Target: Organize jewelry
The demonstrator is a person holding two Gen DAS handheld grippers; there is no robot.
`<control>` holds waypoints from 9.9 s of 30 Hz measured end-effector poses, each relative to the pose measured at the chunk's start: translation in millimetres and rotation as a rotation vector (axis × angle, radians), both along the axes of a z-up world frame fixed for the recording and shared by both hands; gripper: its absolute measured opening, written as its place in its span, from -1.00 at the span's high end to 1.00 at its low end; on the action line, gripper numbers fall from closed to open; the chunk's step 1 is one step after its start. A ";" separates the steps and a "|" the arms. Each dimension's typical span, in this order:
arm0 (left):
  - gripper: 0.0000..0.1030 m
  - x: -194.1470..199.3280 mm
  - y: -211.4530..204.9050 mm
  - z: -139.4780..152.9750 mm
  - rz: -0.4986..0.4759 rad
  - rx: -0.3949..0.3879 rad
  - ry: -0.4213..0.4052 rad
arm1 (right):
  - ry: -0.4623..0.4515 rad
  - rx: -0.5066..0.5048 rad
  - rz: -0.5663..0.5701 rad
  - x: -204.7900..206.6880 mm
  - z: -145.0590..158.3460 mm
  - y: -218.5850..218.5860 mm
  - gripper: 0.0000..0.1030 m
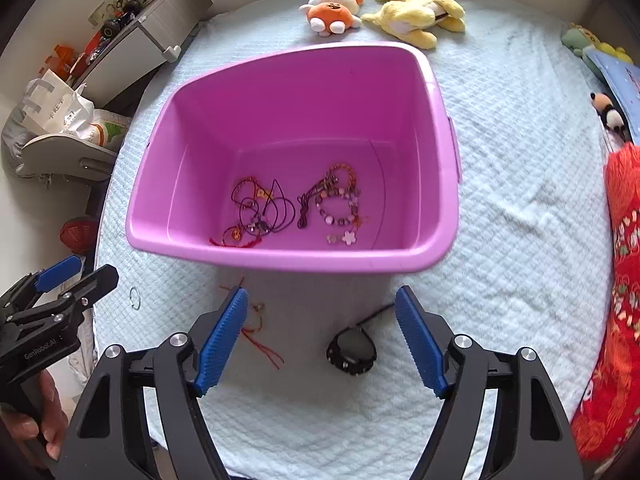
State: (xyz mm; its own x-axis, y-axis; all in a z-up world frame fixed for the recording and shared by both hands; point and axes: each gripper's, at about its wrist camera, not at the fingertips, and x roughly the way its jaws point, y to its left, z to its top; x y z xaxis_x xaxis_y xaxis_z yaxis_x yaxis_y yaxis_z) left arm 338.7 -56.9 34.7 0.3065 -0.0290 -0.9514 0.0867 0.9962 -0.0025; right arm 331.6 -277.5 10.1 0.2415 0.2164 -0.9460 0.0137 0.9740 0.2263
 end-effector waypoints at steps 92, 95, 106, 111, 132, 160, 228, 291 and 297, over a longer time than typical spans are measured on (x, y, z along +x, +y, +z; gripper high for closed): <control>-0.86 -72.7 18.0 -253.9 0.002 -0.043 -0.269 | -0.339 -0.178 -0.203 -129.7 -241.8 28.7 -0.55; -0.86 -67.1 17.2 -256.7 -0.001 -0.045 -0.269 | -0.341 -0.193 -0.200 -125.5 -244.3 29.8 -0.55; -0.86 -50.7 4.4 -267.4 -0.009 -0.031 -0.279 | -0.372 -0.191 -0.199 -120.5 -253.1 26.7 -0.59; -0.87 -49.6 -9.7 -272.3 -0.031 0.002 -0.295 | -0.377 -0.180 -0.201 -118.8 -255.8 24.5 -0.62; 0.35 -91.1 -68.9 -274.6 -0.139 0.022 -0.334 | -0.376 -0.175 -0.195 -108.9 -253.7 21.6 -0.45; 0.86 -152.1 -51.1 -244.4 -0.117 -0.010 -0.282 | -0.374 -0.144 -0.177 -165.6 -230.2 8.5 -0.31; 0.85 139.8 -50.0 -84.5 0.062 0.001 -0.041 | -0.127 -0.049 0.082 140.1 -66.2 1.9 -0.31; -0.86 61.8 -28.9 25.1 0.059 0.025 -0.120 | 0.005 -0.135 0.064 56.7 21.9 20.0 -0.40; -0.86 56.4 -29.6 33.2 0.056 0.018 -0.126 | -0.008 -0.141 0.054 51.1 29.4 18.9 -0.40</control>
